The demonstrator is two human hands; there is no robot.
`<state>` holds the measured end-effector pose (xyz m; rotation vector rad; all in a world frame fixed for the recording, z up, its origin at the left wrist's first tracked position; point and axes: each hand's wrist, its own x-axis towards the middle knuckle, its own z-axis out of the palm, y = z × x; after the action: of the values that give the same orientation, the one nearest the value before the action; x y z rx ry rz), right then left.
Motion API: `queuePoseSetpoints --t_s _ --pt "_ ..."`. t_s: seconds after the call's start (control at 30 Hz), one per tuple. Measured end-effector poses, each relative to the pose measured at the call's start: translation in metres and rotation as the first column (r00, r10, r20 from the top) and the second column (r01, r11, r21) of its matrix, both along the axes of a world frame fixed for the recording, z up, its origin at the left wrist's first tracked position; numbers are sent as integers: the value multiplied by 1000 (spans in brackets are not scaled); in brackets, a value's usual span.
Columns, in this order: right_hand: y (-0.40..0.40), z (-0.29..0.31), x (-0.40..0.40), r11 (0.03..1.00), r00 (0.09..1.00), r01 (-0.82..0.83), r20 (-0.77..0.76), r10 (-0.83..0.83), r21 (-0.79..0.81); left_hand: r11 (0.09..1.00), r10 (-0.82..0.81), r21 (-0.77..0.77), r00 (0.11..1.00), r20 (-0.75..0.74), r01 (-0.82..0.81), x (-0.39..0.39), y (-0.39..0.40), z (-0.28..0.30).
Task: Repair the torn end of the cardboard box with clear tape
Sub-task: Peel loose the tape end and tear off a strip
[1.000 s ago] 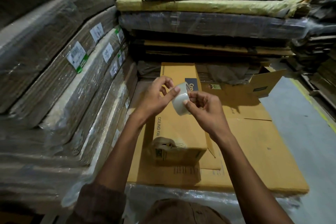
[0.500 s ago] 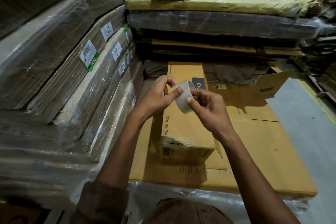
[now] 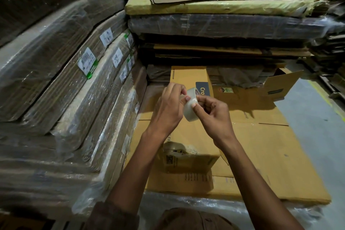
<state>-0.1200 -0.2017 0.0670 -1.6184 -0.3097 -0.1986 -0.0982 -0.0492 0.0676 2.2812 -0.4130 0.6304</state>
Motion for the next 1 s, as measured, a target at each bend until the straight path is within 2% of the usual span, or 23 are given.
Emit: queuePoseSetpoints --t_s 0.4,0.5,0.57,0.67,0.73,0.77,0.87,1.0 --pt "-8 7 11 994 996 56 -75 -49 96 986 62 148 994 91 -75 -21 -18 -8" --pt "-16 11 12 1000 997 -22 -78 23 13 994 55 94 995 84 -63 -19 -12 -4" --pt "-24 12 16 991 995 -72 -75 64 -111 998 -3 58 1000 28 1 -13 -3 6" --pt "-32 14 21 944 988 -152 -63 140 -291 977 -212 -43 955 -208 208 -5 11 20" --pt "-34 14 22 929 985 -172 -43 167 -328 944 -328 -162 868 -374 287 0 17 25" --pt "-34 15 21 934 985 -168 -22 170 -316 922 -379 -245 830 -410 300 0 19 26" --pt "-34 16 20 981 989 -139 23 144 -135 834 -473 -492 782 -405 250 -3 20 23" --pt "-30 16 16 988 998 -63 16 61 142 736 -552 -646 732 -400 203 -10 10 16"
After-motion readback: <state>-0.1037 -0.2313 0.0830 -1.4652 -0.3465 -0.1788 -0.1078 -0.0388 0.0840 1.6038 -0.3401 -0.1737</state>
